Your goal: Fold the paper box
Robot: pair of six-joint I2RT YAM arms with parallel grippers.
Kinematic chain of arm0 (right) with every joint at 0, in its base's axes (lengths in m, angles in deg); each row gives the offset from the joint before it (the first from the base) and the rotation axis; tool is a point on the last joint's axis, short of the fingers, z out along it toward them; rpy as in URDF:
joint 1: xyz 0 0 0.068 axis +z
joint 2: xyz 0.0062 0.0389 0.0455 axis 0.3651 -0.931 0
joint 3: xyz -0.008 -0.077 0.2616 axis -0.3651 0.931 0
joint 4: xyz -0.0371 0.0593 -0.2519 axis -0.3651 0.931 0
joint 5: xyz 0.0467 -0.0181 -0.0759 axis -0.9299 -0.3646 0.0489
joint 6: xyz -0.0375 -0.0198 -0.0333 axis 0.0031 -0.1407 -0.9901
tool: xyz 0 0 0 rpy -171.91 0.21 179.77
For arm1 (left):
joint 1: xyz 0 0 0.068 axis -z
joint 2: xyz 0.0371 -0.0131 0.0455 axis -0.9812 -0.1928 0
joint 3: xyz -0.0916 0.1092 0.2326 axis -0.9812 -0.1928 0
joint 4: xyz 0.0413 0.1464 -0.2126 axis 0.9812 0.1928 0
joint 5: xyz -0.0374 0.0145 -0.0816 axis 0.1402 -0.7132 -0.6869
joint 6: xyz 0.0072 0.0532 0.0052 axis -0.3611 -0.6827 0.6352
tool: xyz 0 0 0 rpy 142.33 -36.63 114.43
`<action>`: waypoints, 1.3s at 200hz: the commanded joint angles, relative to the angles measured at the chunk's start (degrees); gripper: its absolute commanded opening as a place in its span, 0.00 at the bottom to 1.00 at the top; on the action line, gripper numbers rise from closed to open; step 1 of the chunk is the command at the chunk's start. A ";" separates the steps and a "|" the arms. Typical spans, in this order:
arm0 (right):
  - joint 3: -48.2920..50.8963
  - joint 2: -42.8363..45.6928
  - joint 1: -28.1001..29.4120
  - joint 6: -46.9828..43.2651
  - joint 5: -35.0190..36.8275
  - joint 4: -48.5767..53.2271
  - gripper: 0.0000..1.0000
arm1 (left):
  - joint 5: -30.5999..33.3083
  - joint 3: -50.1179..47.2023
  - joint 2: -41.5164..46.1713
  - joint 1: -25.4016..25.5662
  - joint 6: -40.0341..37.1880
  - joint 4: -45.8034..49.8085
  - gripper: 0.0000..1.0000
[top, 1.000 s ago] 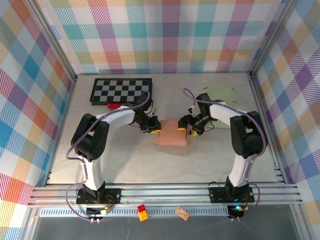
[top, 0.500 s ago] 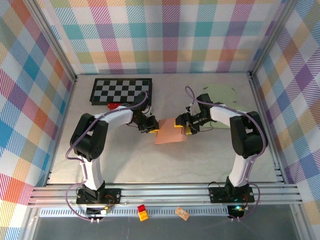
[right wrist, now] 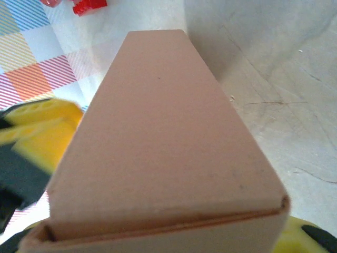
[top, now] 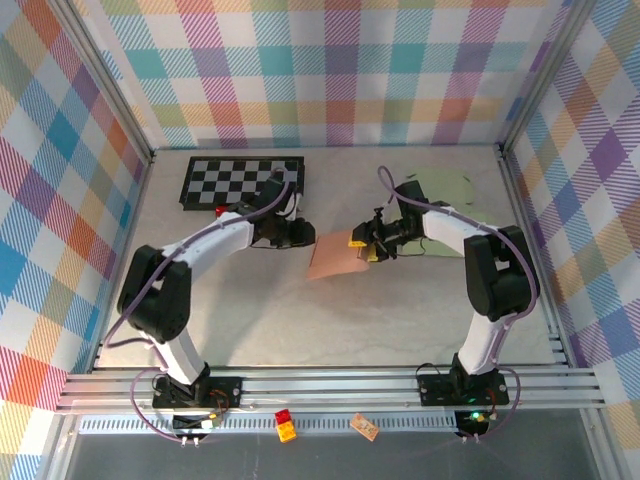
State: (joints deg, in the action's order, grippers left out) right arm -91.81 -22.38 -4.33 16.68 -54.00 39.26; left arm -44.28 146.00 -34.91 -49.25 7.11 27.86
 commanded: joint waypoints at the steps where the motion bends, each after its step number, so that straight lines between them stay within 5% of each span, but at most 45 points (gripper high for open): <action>1: -2.94 -1.75 -1.10 2.46 -2.43 3.82 0.44 | 3.33 -2.95 3.99 3.34 -12.30 -2.78 0.33; 38: -5.56 -3.22 -2.74 5.41 -6.32 7.46 0.43 | -0.70 -13.73 14.29 7.82 -30.11 -14.08 0.40; 78: -9.05 -5.27 -3.52 5.14 -9.74 15.91 0.43 | 1.21 -10.75 13.01 10.48 -42.41 -5.71 0.47; 130: -11.24 -7.20 -4.47 6.26 -13.34 21.49 0.42 | 5.86 -10.95 12.56 13.90 -53.62 -6.18 0.50; 182: -11.33 -7.82 -4.60 7.85 -14.96 22.45 0.41 | 10.14 -12.22 11.64 15.15 -56.58 -8.23 0.61; 260: -7.82 -6.72 -4.45 10.96 -17.37 20.73 0.40 | 16.05 -11.23 8.02 16.21 -57.25 -11.40 0.62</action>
State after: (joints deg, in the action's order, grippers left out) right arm -100.77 -30.18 -8.66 25.62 -68.15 60.02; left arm -30.44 134.35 -26.16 -34.11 -48.30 18.68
